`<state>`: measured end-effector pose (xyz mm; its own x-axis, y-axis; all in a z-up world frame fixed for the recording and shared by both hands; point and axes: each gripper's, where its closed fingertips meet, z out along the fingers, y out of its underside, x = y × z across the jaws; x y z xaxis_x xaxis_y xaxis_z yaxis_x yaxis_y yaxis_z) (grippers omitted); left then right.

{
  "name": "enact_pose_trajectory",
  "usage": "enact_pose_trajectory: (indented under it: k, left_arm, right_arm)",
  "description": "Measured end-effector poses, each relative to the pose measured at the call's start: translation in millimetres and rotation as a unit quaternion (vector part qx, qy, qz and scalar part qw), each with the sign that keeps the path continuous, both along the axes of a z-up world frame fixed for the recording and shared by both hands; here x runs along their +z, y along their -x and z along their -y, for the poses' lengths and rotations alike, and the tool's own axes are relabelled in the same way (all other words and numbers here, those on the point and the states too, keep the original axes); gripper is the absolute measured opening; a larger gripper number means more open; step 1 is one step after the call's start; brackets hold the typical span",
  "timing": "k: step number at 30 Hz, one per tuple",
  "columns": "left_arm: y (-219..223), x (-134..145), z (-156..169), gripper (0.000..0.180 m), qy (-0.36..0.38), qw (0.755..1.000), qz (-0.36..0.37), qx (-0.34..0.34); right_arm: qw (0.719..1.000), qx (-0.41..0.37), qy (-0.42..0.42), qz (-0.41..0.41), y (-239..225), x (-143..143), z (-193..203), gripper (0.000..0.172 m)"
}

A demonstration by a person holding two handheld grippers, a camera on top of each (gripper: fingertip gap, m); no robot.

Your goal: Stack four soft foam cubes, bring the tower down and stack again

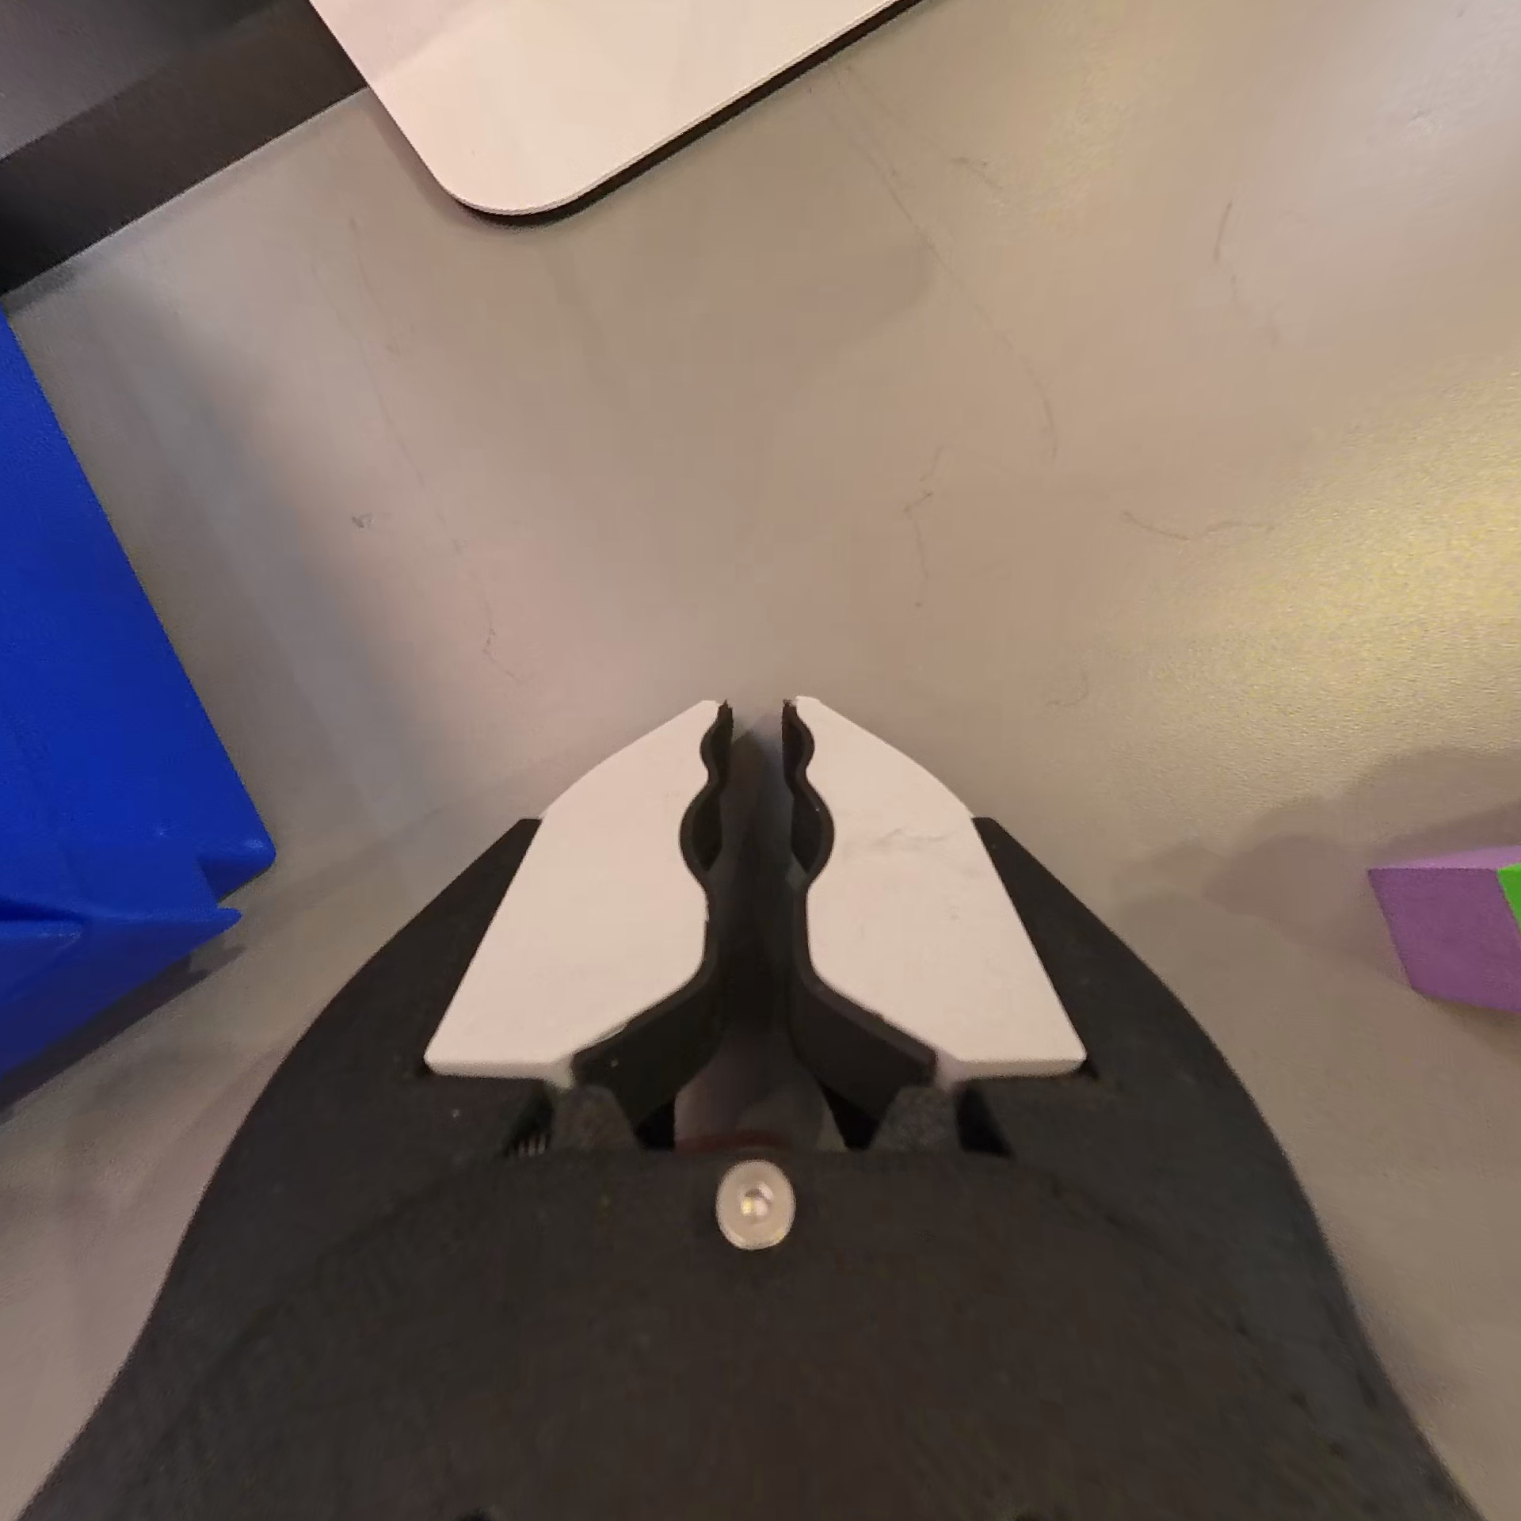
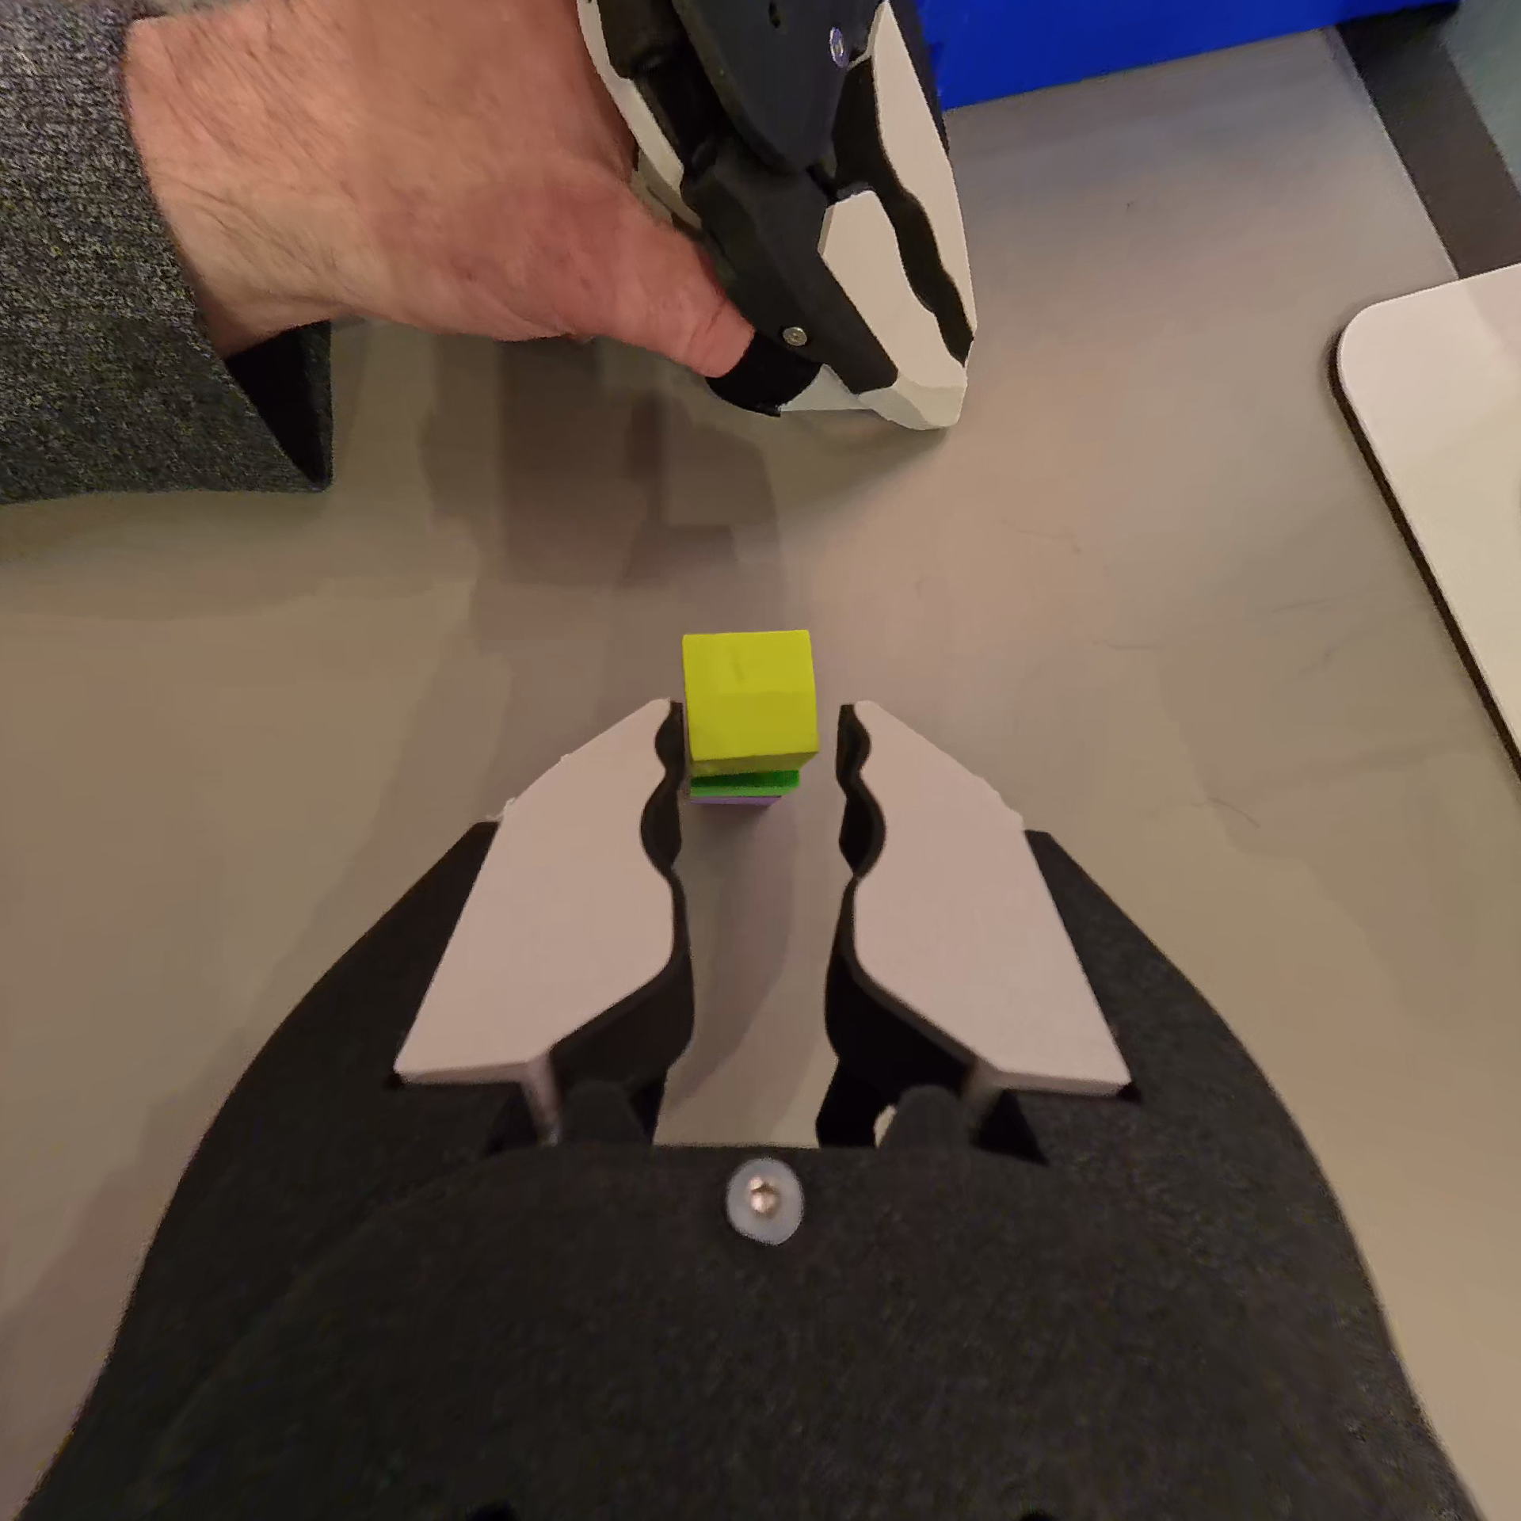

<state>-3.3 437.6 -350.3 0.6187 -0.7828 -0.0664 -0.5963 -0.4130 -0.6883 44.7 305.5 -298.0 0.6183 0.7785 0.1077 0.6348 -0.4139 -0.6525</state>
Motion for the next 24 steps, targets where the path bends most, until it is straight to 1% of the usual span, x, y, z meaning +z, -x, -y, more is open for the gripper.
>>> enact_pose_trajectory:
  k: [3, 9, 19, 21, 24]
  left_arm:
    - [0.1, 0.0, 0.0, 0.012, 0.0, 1.0, 0.0, 0.0]
    - [0.0, 0.0, 0.1, 0.012, 0.0, 1.0, 0.0, -0.001]
    - [-0.1, -0.1, 0.1, 0.012, 0.0, 1.0, 0.0, -0.001]
    - [0.0, -0.1, 0.1, 0.012, 0.0, 1.0, 0.0, -0.001]
    - [-0.2, -0.1, 0.2, 0.012, 0.0, 1.0, 0.0, -0.002]
  right_arm:
    - [1.0, -0.002, 0.0, -0.003, 0.4, -0.7, -0.8, 0.03]
    - [1.0, -0.006, -0.001, -0.007, -2.1, 3.3, 0.0, 0.029]
    - [1.0, -0.004, 0.002, -0.001, -0.6, -1.1, 0.9, 0.029]
    - [1.0, -0.005, 0.001, 0.001, -1.0, -1.4, 0.4, 0.033]
    - [1.0, -0.006, 0.003, -0.005, -1.0, 0.2, 1.1, 0.044]
